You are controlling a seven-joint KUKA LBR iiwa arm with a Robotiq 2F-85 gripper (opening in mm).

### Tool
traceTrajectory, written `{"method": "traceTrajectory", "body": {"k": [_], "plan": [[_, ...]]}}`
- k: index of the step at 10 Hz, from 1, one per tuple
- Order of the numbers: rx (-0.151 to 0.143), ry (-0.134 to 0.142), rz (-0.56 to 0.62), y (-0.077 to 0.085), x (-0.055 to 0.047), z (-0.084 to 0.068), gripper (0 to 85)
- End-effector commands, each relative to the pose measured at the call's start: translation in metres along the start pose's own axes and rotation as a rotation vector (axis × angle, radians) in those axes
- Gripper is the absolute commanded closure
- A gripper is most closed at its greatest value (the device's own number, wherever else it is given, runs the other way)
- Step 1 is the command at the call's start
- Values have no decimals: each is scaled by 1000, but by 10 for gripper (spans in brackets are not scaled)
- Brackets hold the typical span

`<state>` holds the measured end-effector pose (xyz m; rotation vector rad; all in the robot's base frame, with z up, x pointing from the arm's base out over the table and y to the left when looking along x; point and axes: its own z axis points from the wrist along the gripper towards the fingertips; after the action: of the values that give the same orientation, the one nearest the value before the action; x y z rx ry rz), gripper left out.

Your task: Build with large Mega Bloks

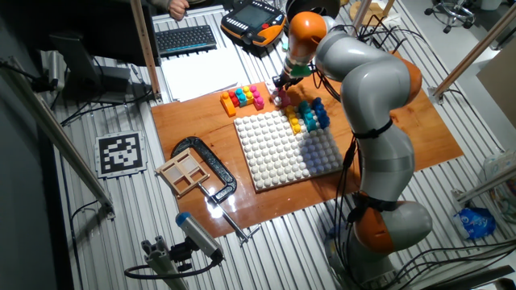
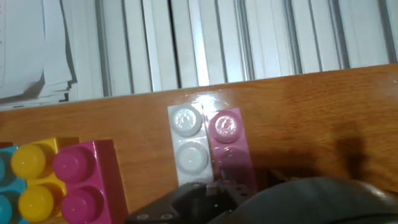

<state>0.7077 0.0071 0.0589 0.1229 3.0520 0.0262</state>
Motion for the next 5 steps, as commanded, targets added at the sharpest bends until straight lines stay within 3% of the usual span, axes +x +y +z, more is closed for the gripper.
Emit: {"method": "traceTrajectory", "body": {"k": [1, 2, 4, 5], "plan": [[8, -5, -12, 0, 0, 2, 340], [23, -13, -26, -1, -1, 4, 340], [19, -6, -38, -1, -1, 6, 340], [22, -5, -47, -1, -1, 7, 510]]}}
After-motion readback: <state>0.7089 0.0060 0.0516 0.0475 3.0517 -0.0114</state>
